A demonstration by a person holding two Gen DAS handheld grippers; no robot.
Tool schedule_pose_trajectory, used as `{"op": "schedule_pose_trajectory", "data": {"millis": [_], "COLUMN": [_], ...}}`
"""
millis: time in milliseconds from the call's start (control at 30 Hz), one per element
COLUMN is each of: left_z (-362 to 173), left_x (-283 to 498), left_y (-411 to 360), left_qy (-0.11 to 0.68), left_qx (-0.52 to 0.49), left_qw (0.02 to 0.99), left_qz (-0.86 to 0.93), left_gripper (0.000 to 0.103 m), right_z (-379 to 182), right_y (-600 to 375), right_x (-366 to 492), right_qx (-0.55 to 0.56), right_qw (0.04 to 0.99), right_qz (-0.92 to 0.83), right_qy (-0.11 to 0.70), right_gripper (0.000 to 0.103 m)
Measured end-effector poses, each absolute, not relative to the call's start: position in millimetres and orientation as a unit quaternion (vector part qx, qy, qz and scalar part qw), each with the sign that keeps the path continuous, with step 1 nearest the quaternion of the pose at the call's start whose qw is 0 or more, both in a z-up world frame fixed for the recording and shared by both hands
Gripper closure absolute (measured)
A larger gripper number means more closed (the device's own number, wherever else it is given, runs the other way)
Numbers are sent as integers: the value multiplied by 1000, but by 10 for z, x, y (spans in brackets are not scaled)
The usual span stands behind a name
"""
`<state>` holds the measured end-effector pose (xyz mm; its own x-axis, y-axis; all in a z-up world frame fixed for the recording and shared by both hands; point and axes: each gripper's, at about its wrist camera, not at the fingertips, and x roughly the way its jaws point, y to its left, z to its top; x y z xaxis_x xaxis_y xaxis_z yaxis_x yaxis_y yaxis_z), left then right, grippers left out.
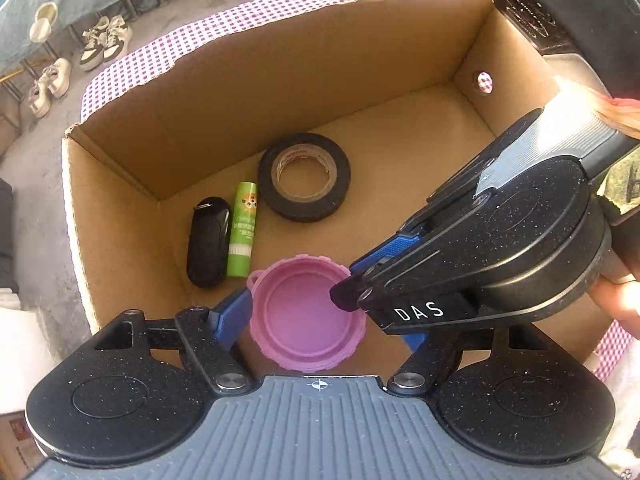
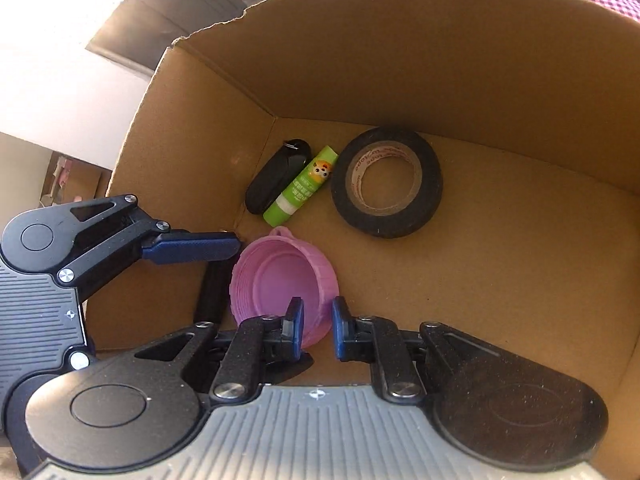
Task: Organize rigid objects
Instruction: 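Carry the pink lid into the box and open the left tool, then move the left tool to the green dropper bottle and close on it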
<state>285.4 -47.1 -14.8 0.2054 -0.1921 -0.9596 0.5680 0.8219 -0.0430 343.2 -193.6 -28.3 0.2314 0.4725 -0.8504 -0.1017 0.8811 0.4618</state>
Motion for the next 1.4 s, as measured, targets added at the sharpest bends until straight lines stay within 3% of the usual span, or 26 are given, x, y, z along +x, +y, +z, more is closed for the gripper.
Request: {"op": "schedule_pose_trajectory", "data": {"millis": [267,333,400,433,800,1000,1267,1400], "left_z": [4,78,168,231,867,875,365,75], "left_x": [2764,2727,2701,2685,2066,1530,954,955], "left_y": [-524,-516,-484,-468,-148,-143,-586,-824], "left_qy": [566,558,550,544,453,391,330,327], "left_qx": [169,164,155,148,48,13,41,68], "left_qw": [766,774,782,787,851,875,892,892], "left_qz": [-253,-251,-251,-250,-262,-284,-306,-306], "left_gripper": [21,18,18,18,15,14,14,25], "right_z": [-208,-84,111,216,1119,937,387,203], "right_y": [-1911,-1956,-2054,-2093,-2585,-2798,-2664,-2535], "right_x": [3377,3311,3203,3134,1641,842,440,481], "right_qx": [155,162,172,176,214,230,220,203], "right_qw": [756,765,782,792,887,910,930,931], "right_qz": [193,194,192,192,190,156,84,76], "right_qy": [606,593,567,552,363,309,283,293], "right_gripper": [80,74,58,56,55,54,54,54]}}
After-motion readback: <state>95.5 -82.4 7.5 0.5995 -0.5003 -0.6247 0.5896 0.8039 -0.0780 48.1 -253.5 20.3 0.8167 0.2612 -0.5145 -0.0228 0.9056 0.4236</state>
